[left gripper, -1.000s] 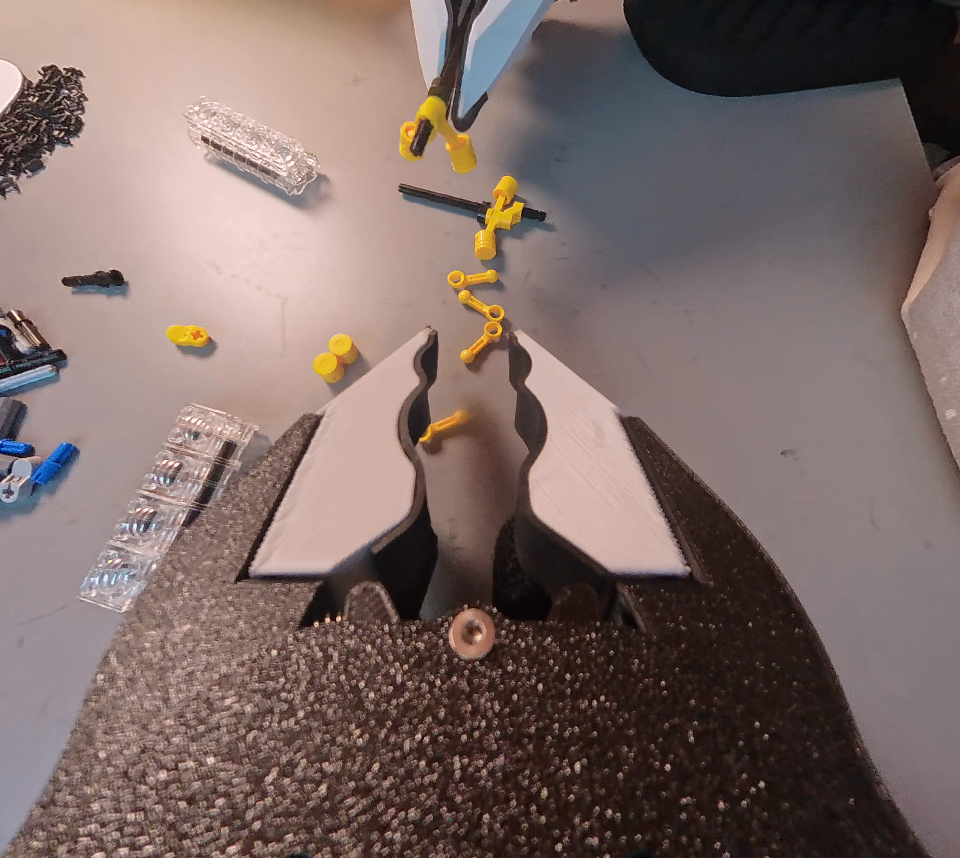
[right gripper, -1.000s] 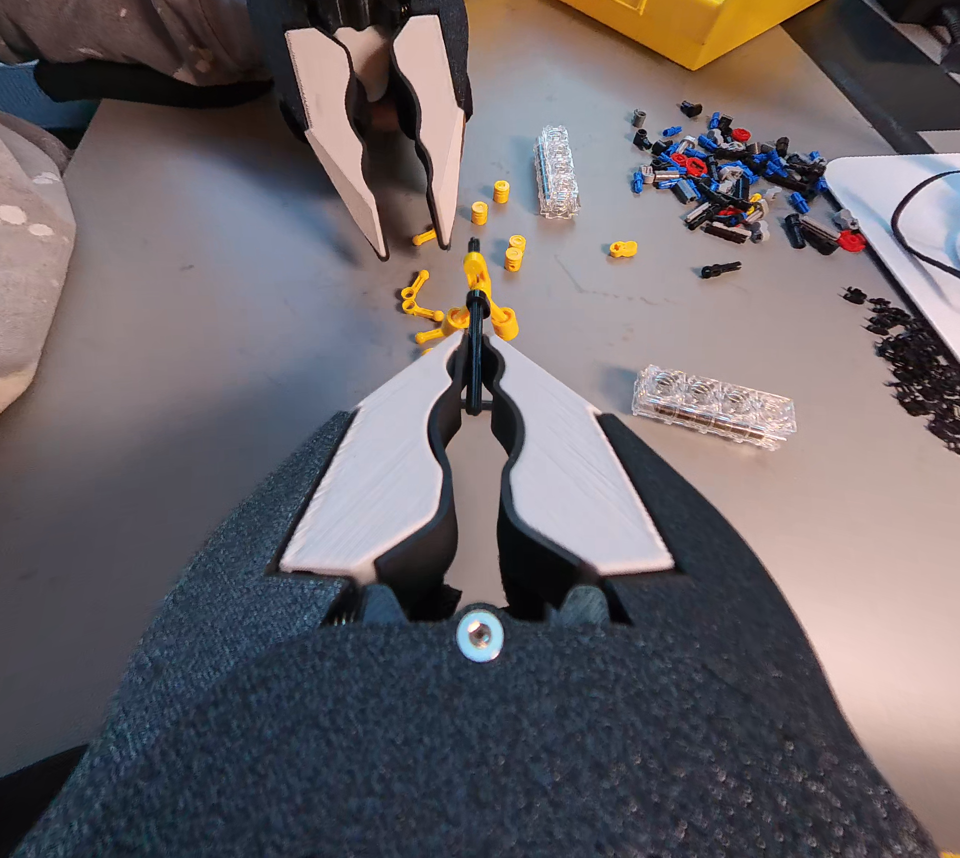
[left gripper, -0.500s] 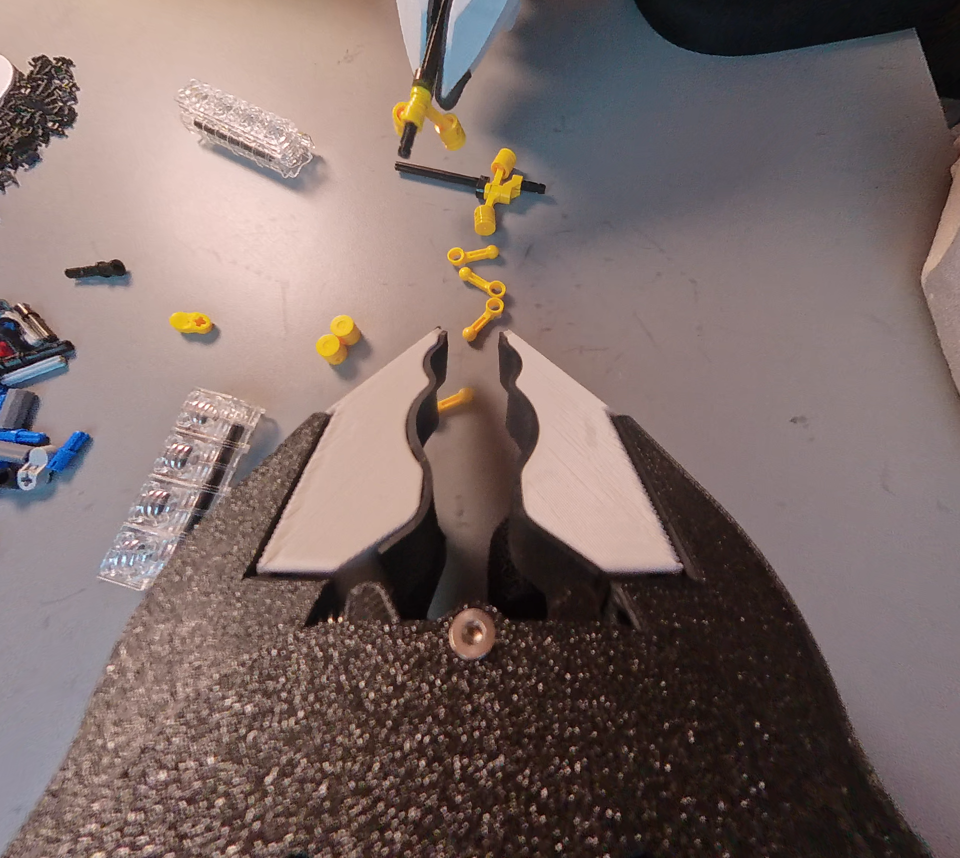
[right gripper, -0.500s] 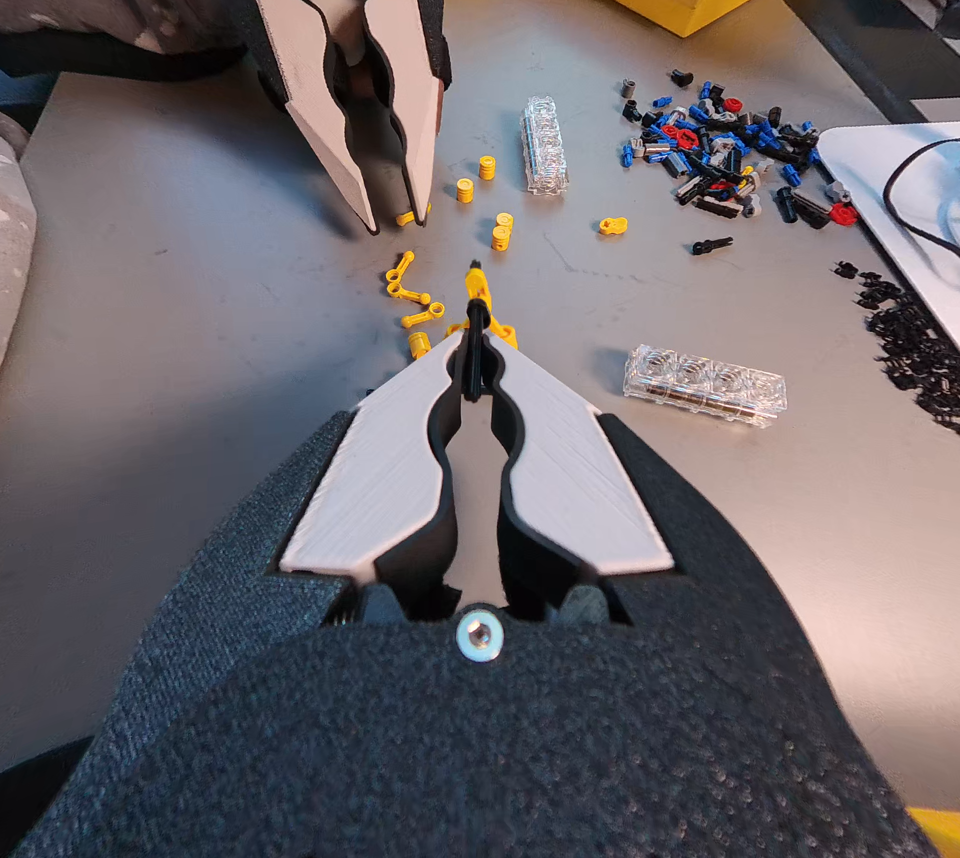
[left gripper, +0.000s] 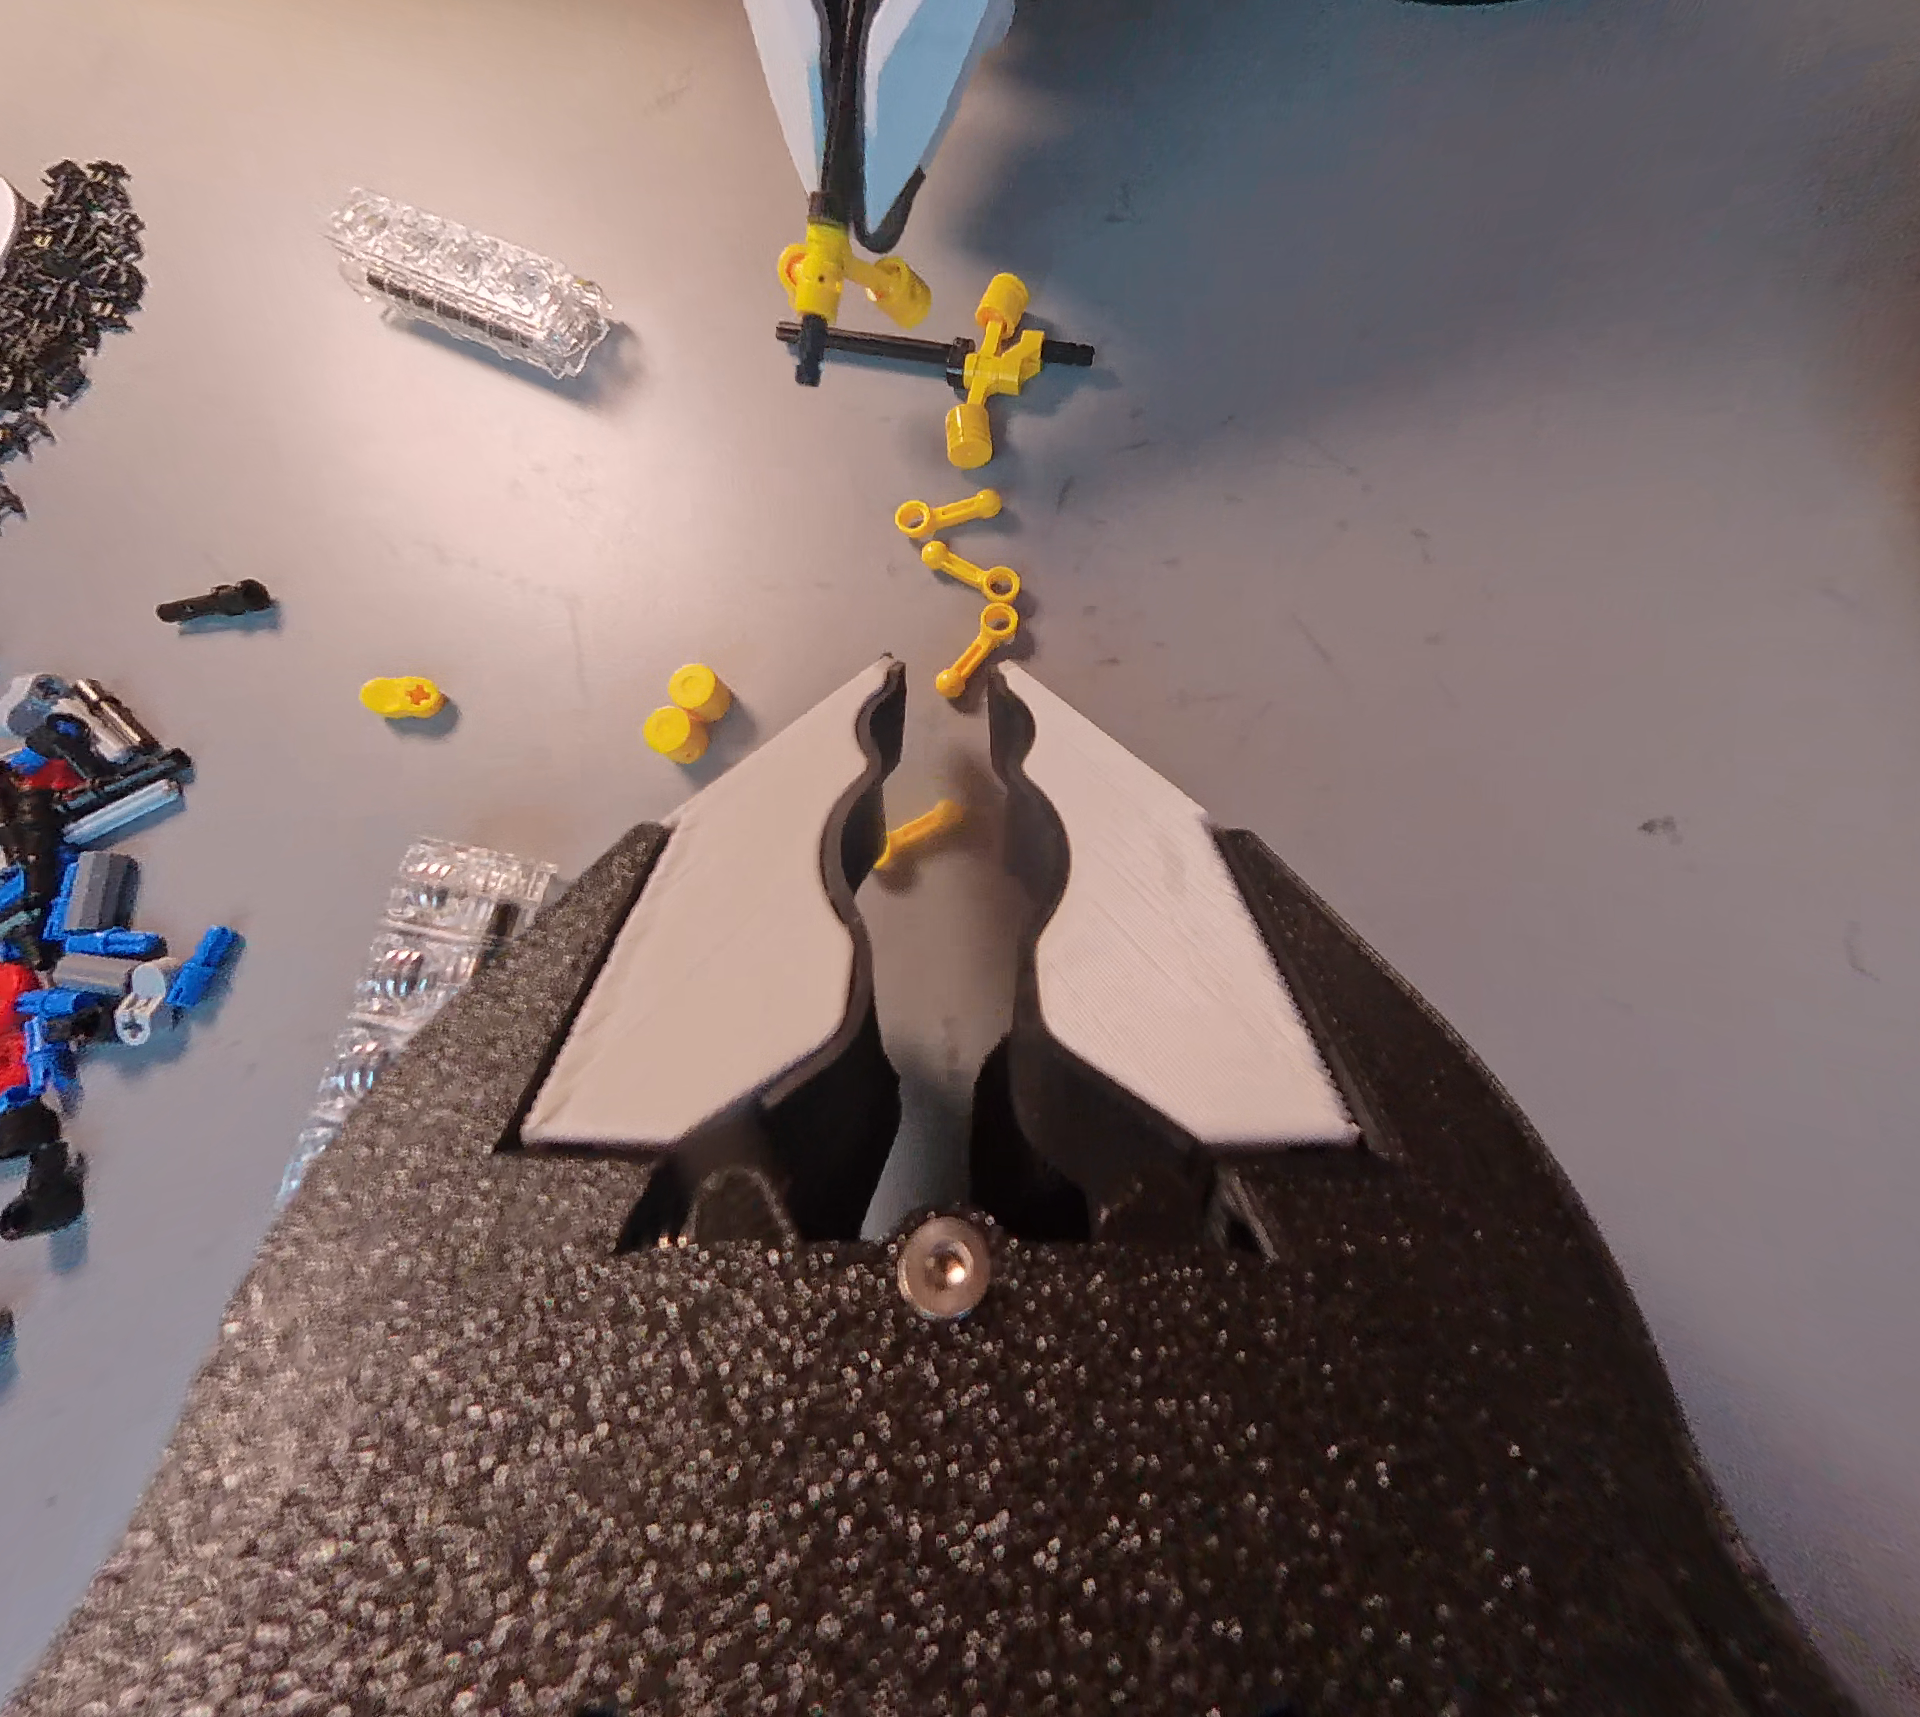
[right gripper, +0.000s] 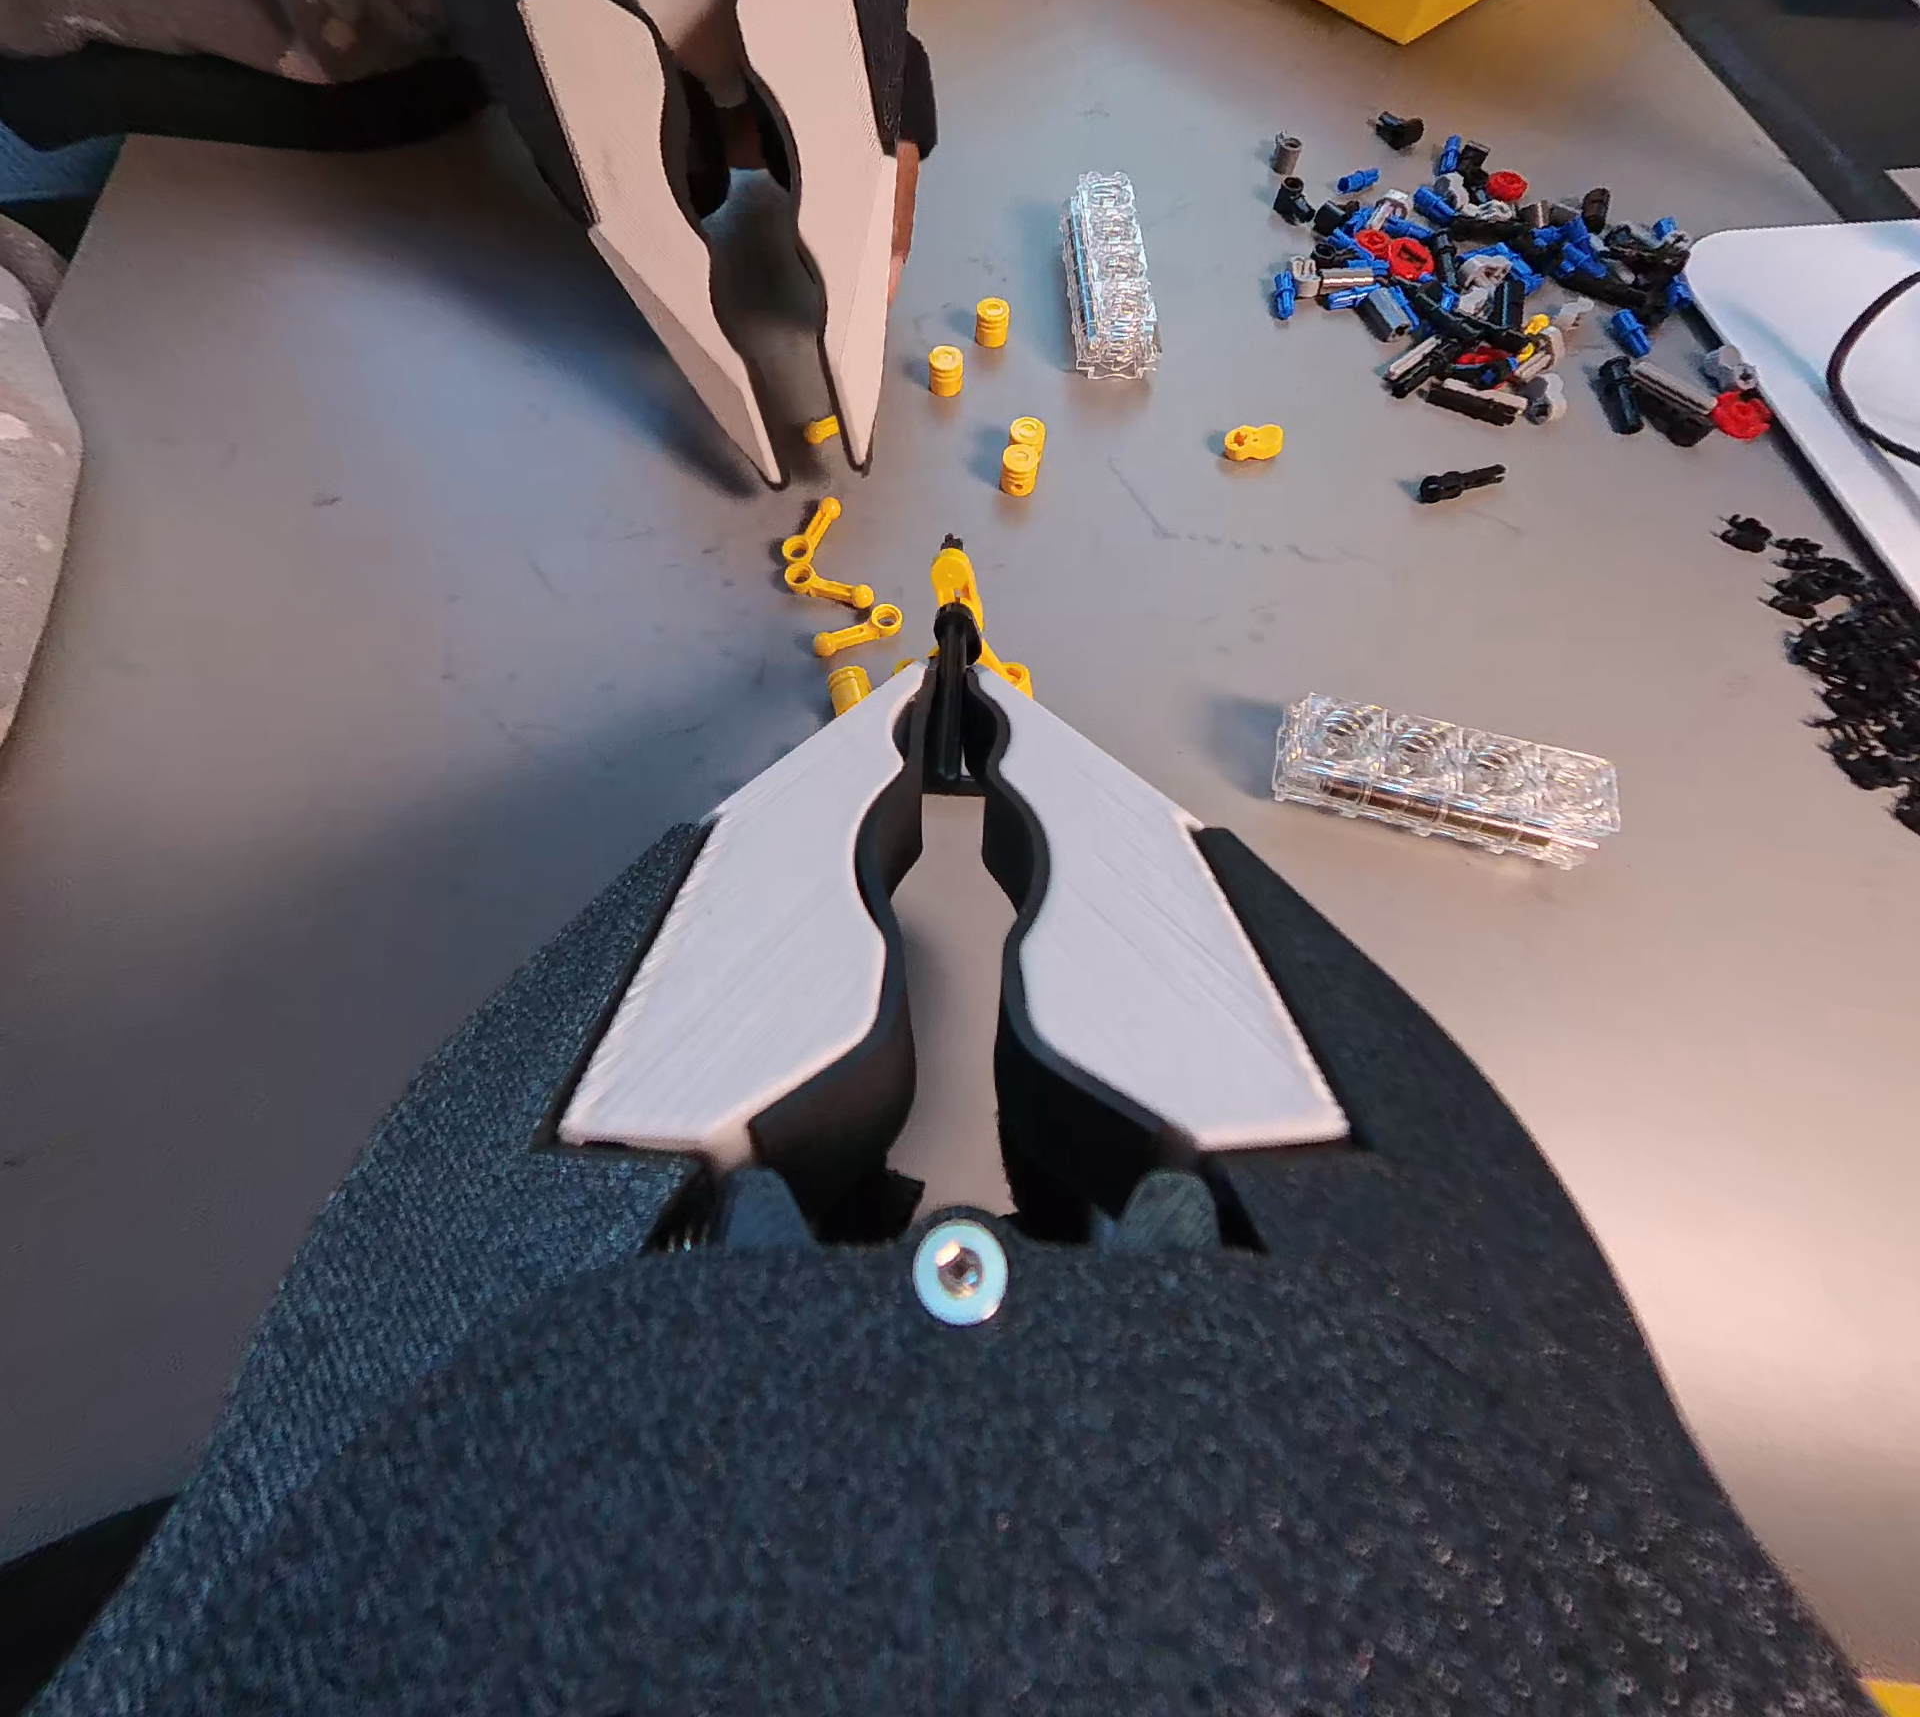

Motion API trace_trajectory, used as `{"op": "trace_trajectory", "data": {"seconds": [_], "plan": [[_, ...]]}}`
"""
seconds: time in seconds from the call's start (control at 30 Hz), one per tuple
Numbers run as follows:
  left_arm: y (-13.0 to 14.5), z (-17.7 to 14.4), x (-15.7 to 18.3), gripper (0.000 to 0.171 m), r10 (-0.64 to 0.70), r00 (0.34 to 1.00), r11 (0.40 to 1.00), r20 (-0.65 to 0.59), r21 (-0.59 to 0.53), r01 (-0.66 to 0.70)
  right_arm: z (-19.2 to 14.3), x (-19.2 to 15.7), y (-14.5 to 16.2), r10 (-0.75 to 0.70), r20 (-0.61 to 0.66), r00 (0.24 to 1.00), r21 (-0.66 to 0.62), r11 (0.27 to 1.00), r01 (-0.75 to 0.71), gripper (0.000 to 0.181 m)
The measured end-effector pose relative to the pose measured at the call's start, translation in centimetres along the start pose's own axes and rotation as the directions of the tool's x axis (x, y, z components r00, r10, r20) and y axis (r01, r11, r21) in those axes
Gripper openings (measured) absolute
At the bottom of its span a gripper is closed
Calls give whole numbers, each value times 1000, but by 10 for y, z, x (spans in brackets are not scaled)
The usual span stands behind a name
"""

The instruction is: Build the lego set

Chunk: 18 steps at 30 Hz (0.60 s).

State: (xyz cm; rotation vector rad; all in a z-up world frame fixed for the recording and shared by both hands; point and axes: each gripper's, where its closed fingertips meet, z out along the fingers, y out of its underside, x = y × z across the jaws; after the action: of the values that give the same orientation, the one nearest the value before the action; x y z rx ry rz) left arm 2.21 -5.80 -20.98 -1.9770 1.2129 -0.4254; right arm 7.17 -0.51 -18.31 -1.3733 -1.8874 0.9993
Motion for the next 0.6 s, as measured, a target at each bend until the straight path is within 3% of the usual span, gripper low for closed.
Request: {"op": "trace_trajectory", "data": {"seconds": [0.1,0.2,0.33,0.4,0.47,0.6], "plan": [[3,10,3,15,24,1000,999,-14,-43,-24,1,-1,1,-7,2,1000,-7,1000,7,3],[4,12,-1,3,-1,1000,998,-1,-58,1,1,-3,-1,-7,8,1000,-1,1000,7,3],[-5,6,-2,2,-208,976,978,-64,9,209,-1,-5,-6,1,19,1000,26,1000,-1,3],[-24,-5,-5,3,-353,922,919,-160,124,373,-3,-6,-11,12,33,999,57,998,-14,3],[-45,-22,-9,3,-452,843,822,-292,232,520,-5,-8,-18,25,51,998,94,995,-29,3],[-63,-44,-14,3,-504,728,674,-464,316,668,-7,-13,-28,48,90,995,152,987,-61,3]]}}
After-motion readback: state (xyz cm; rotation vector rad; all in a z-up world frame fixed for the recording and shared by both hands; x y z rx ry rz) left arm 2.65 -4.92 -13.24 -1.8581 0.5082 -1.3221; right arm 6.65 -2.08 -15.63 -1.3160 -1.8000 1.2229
